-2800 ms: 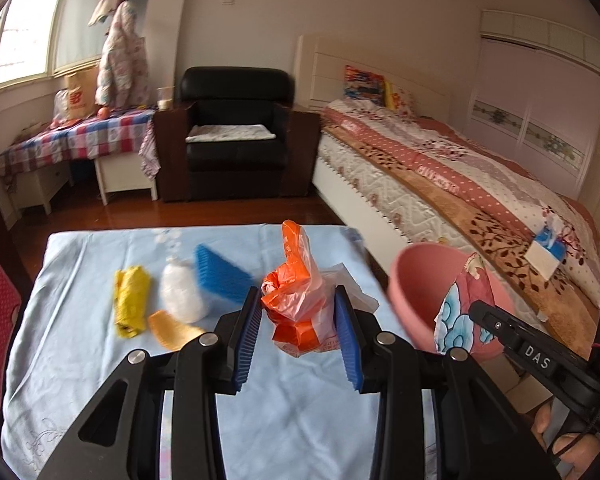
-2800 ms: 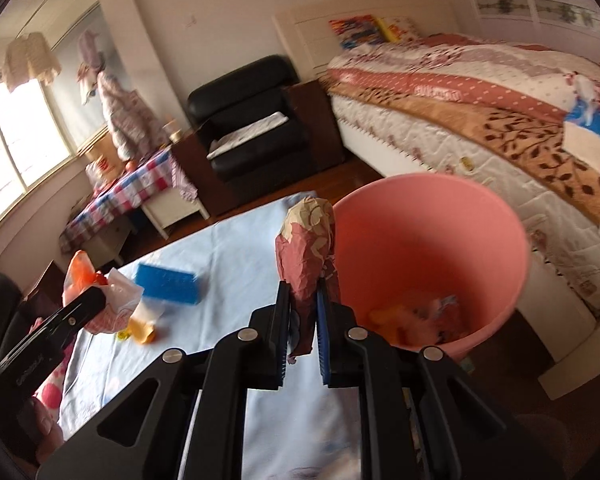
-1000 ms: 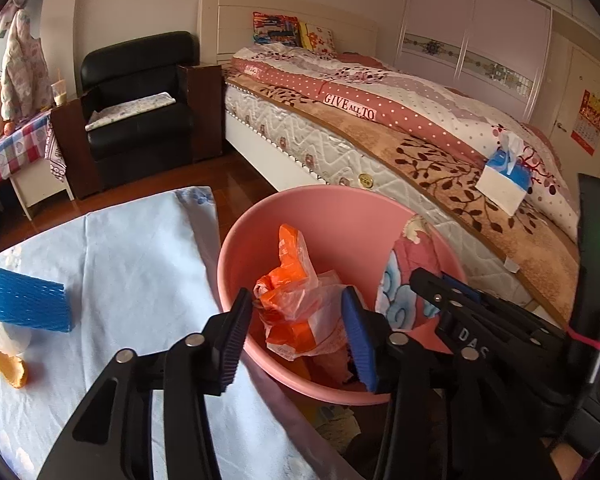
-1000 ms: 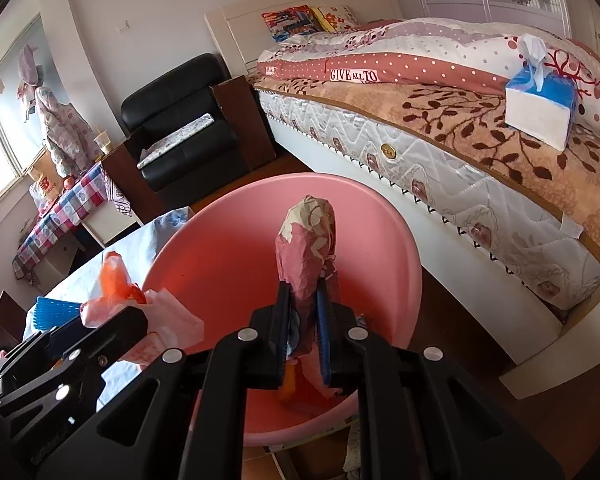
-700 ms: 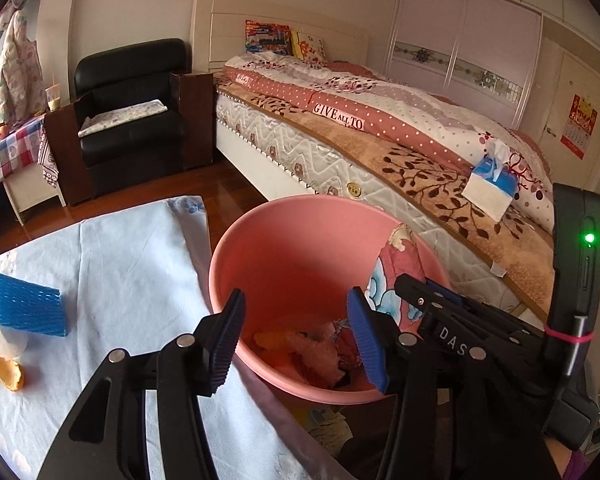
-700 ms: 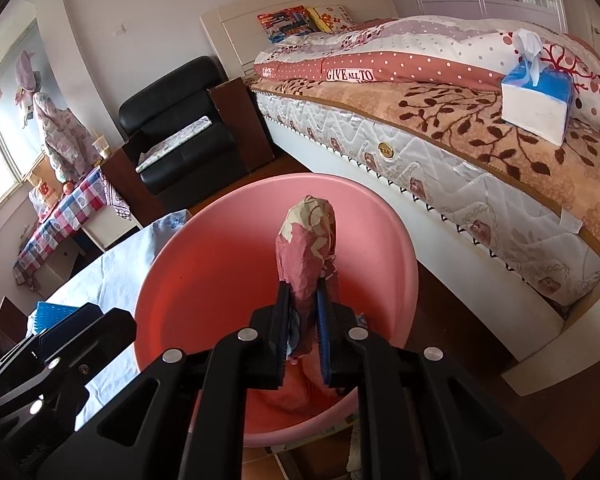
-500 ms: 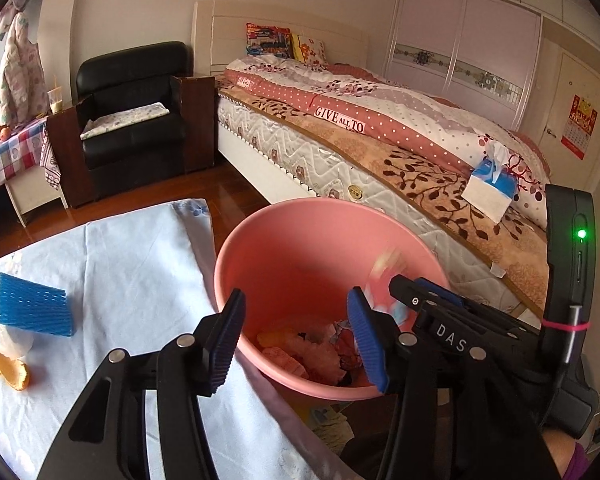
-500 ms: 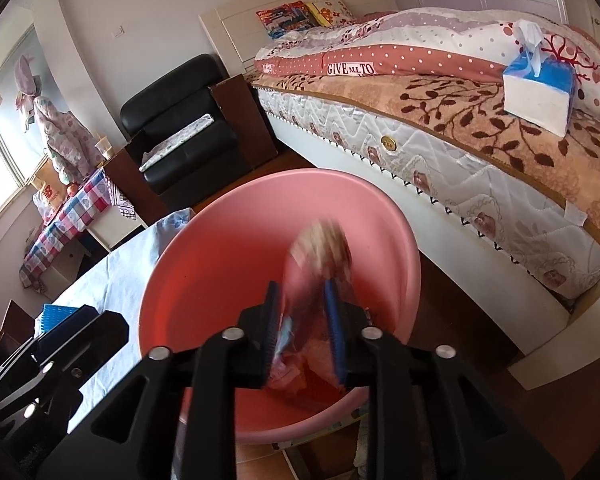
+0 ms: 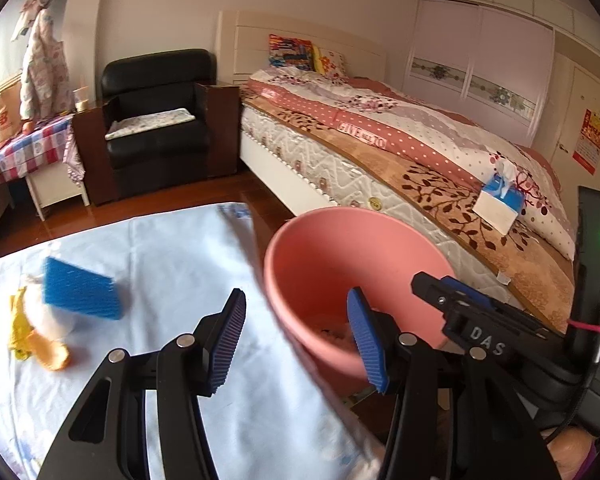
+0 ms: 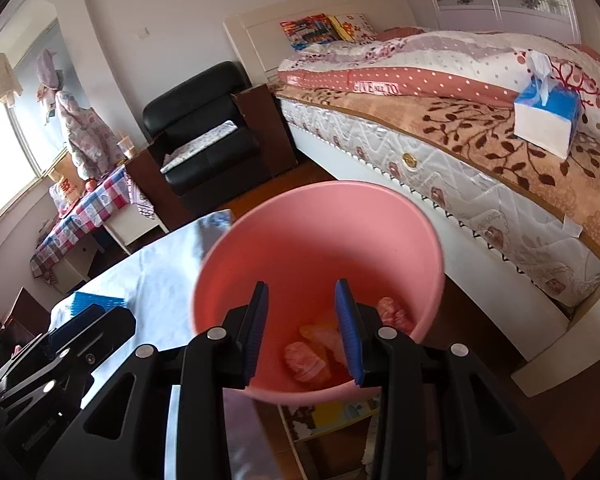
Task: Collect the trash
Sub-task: 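Move both tools back over the remaining trash on the table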
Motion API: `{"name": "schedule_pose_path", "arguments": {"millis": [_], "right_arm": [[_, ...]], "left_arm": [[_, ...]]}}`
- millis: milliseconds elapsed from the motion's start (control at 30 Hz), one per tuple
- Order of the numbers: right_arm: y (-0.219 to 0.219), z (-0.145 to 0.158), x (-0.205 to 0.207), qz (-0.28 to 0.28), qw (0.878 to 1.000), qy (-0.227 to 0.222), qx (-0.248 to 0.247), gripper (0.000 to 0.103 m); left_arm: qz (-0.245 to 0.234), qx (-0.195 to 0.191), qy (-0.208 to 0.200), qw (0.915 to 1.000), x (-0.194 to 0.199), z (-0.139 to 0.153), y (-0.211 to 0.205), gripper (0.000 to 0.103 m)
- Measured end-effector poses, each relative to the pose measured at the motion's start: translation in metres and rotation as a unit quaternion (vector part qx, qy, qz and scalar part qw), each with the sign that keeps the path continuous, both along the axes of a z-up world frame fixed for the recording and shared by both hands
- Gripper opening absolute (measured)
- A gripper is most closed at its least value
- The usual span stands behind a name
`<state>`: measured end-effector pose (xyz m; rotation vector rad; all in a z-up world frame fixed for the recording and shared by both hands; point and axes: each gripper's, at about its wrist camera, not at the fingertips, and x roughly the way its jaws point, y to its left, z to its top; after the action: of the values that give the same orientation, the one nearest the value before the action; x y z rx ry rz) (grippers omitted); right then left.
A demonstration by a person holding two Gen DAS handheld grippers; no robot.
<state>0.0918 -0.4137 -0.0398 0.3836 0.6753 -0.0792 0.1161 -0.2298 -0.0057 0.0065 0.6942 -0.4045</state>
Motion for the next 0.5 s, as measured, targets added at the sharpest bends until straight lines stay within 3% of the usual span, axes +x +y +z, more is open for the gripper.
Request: {"name": "schedule_pose_path", "arguments": {"millis": [500], "right_arm": [[0.09,0.011,-0.016,0.09,0.996,-0.013,-0.005,0.035]], "left_arm": [[0.12,-0.001,-0.003,0.9927,-0.026,0.005,0.132,0.052]]}}
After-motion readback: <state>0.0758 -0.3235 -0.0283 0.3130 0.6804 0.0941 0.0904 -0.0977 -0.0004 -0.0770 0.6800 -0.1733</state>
